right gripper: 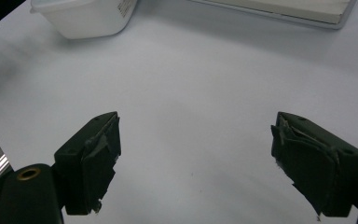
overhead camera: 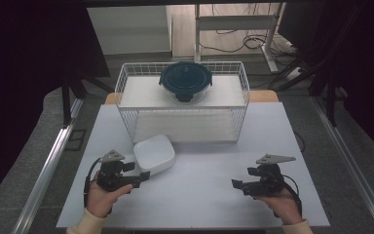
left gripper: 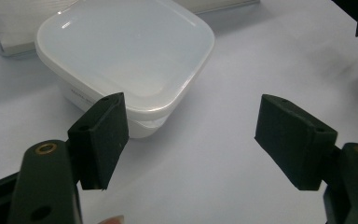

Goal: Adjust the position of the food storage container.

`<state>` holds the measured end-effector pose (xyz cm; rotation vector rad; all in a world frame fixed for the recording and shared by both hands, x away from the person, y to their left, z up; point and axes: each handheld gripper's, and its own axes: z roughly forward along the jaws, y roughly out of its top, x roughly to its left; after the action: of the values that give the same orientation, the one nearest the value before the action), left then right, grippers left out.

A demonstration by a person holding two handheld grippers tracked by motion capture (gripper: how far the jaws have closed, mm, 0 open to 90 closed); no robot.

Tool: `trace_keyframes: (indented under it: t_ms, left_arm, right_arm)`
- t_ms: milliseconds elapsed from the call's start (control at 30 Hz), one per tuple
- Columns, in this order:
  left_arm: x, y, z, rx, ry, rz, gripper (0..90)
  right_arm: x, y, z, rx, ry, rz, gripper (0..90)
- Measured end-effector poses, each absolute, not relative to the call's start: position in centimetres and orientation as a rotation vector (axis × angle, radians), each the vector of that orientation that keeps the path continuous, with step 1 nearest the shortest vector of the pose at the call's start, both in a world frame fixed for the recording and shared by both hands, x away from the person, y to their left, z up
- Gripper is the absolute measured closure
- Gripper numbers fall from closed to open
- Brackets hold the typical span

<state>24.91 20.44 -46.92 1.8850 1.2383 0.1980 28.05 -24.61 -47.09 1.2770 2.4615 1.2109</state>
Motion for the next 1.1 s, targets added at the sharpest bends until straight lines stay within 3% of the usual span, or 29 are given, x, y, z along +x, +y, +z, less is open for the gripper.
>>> trace_keyframes:
  t_ms: [600, 933, 1100]
  left_arm:
    - [27.5, 22.6, -45.4, 1.809, 1.279, 0.239, 33.2]
    - [31.2, 23.3, -45.5, 1.824, 1.341, 0.263, 48.6]
    - [33.0, 23.4, -45.8, 1.853, 1.347, 0.276, 61.6]
  right_arm:
    - [28.2, -24.9, -47.4, 1.290, 2.469, 1.202, 15.7]
    - [28.2, -25.0, -47.5, 1.301, 2.460, 1.194, 16.0]
    - [28.3, -25.0, -47.6, 1.307, 2.462, 1.191, 16.1]
